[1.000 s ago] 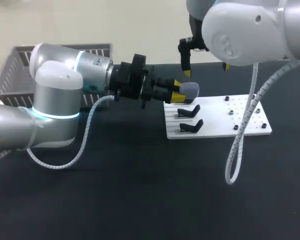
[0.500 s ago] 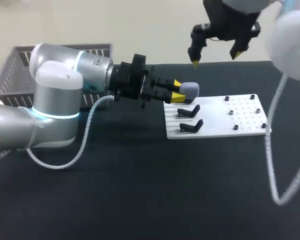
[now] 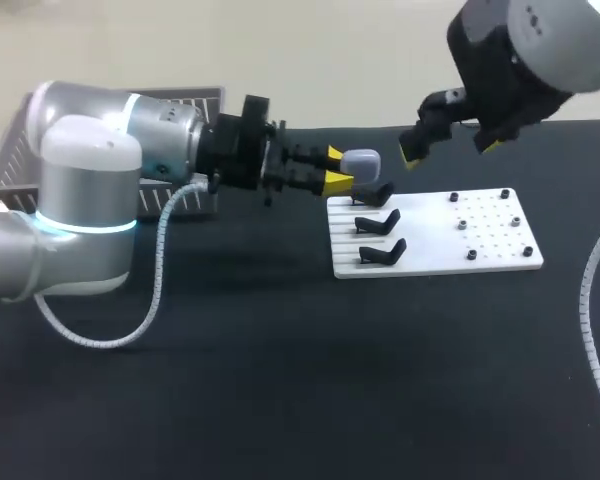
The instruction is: Pick up each earbud case from the left stands, insert the matching earbuds, close the lid, and place the case in the box.
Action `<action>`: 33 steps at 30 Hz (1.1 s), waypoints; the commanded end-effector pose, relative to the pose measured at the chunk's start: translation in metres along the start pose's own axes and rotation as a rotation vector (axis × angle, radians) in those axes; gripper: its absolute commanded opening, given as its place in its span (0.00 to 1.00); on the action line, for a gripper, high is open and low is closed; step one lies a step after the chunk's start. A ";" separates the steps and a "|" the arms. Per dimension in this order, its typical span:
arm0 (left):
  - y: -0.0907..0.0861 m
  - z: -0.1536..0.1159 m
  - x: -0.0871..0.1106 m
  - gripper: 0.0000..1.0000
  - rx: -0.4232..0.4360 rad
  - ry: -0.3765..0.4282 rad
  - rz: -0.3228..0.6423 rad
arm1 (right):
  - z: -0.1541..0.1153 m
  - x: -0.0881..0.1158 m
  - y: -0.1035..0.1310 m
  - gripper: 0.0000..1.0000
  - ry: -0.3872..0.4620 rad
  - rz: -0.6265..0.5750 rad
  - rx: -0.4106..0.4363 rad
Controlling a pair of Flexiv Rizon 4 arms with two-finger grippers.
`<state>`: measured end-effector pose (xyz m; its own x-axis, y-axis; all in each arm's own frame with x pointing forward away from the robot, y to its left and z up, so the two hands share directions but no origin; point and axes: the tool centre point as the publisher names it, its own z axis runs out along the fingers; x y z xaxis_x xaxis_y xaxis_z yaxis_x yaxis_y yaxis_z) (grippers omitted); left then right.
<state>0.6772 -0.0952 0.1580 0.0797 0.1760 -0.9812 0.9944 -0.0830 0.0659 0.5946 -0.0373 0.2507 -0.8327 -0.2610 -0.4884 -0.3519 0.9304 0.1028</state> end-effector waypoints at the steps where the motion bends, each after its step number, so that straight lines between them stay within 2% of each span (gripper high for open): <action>1: -0.022 -0.029 -0.010 0.00 -0.176 0.046 -0.003 | 0.000 0.005 -0.001 1.00 -0.182 0.002 0.001; 7: -0.006 -0.072 0.006 0.00 -0.333 0.101 -0.041 | 0.000 0.005 -0.001 1.00 -0.182 0.002 0.001; 8: -0.003 -0.081 0.009 0.00 -0.364 0.128 -0.042 | 0.000 0.005 -0.001 1.00 -0.182 0.002 0.001; 10: 0.002 -0.099 0.015 0.00 -0.425 0.122 -0.060 | 0.000 0.005 -0.001 1.00 -0.182 0.002 0.001; 14: 0.014 -0.136 0.025 0.00 -0.553 0.190 -0.056 | 0.000 0.005 -0.001 1.00 -0.182 0.002 0.001; 16: 0.021 -0.155 0.032 0.00 -0.605 0.196 -0.062 | 0.000 0.005 -0.001 1.00 -0.182 0.002 0.001; 19: 0.032 -0.186 0.038 0.00 -0.693 0.236 -0.056 | 0.000 0.005 -0.001 1.00 -0.182 0.002 0.001; 21: 0.037 -0.208 0.042 0.00 -0.759 0.296 -0.048 | 0.000 0.005 -0.001 1.00 -0.182 0.002 0.001; 23: 0.040 -0.228 0.048 0.00 -0.804 0.289 -0.059 | 0.000 0.005 -0.001 1.00 -0.182 0.002 0.001; 24: 0.041 -0.237 0.049 0.00 -0.829 0.342 -0.048 | 0.000 0.005 -0.001 1.00 -0.182 0.002 0.001; 25: 0.042 -0.245 0.051 0.00 -0.851 0.359 -0.055 | 0.000 0.005 -0.001 1.00 -0.182 0.002 0.001; 26: 0.042 -0.252 0.054 0.00 -0.867 0.328 -0.067 | 0.000 0.005 -0.001 1.00 -0.182 0.002 0.001; 27: 0.042 -0.260 0.057 0.00 -0.886 0.348 -0.067 | 0.000 0.005 -0.001 1.00 -0.182 0.002 0.001; 28: 0.042 -0.265 0.060 0.00 -0.900 0.376 -0.067 | 0.000 0.005 -0.001 1.00 -0.182 0.002 0.001; 30: 0.043 -0.275 0.067 0.00 -0.918 0.359 -0.081 | 0.000 0.005 -0.001 1.00 -0.182 0.002 0.001; 33: 0.044 -0.283 0.072 0.00 -0.942 0.405 -0.081 | 0.000 0.005 -0.001 1.00 -0.182 0.002 0.001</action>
<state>0.7562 0.1846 0.1416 -0.1544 0.4699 -0.8691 0.7793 0.5987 0.1852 0.5921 -0.0391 0.2508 -0.7526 -0.2162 -0.6220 -0.3524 0.9302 0.1031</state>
